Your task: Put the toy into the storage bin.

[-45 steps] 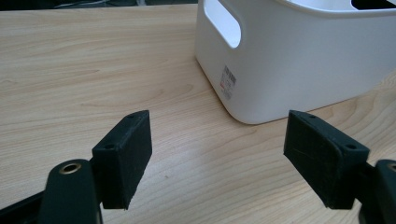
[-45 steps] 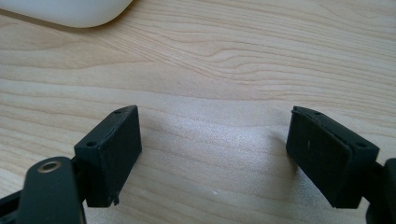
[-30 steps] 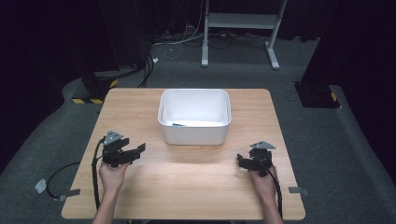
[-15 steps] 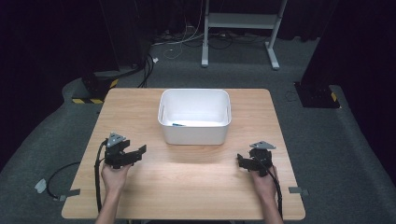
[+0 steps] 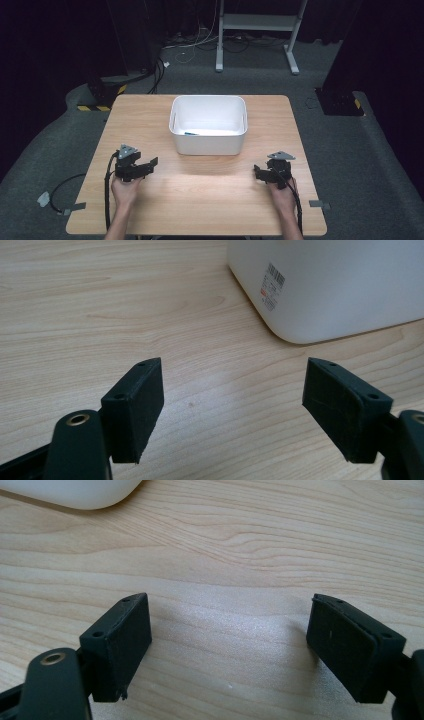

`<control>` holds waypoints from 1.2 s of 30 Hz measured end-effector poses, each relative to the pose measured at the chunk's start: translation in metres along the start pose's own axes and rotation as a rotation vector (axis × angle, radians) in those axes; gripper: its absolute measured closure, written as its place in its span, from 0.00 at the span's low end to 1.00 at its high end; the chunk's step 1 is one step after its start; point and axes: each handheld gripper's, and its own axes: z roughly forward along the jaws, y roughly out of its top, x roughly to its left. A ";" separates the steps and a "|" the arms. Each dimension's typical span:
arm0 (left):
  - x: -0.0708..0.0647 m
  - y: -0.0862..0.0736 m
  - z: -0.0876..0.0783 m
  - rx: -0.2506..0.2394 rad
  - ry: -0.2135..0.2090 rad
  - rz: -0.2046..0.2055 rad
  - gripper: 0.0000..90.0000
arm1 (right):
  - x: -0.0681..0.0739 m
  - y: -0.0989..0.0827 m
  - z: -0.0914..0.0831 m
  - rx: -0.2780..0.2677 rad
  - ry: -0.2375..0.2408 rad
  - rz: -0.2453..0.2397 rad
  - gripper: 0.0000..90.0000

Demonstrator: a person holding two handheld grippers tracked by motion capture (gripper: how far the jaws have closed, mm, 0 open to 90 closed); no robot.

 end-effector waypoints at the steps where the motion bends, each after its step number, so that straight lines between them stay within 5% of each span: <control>1: 0.000 0.000 0.001 0.002 0.001 -0.002 0.28 | 0.000 0.000 0.000 0.000 0.000 -0.001 0.20; 23: 0.007 -0.005 0.021 0.051 0.047 0.006 0.27 | 0.000 0.000 0.000 0.000 0.000 0.000 0.20; 36: 0.018 -0.013 0.028 0.051 0.075 -0.031 0.28 | 0.000 0.000 0.000 0.001 0.000 0.003 0.20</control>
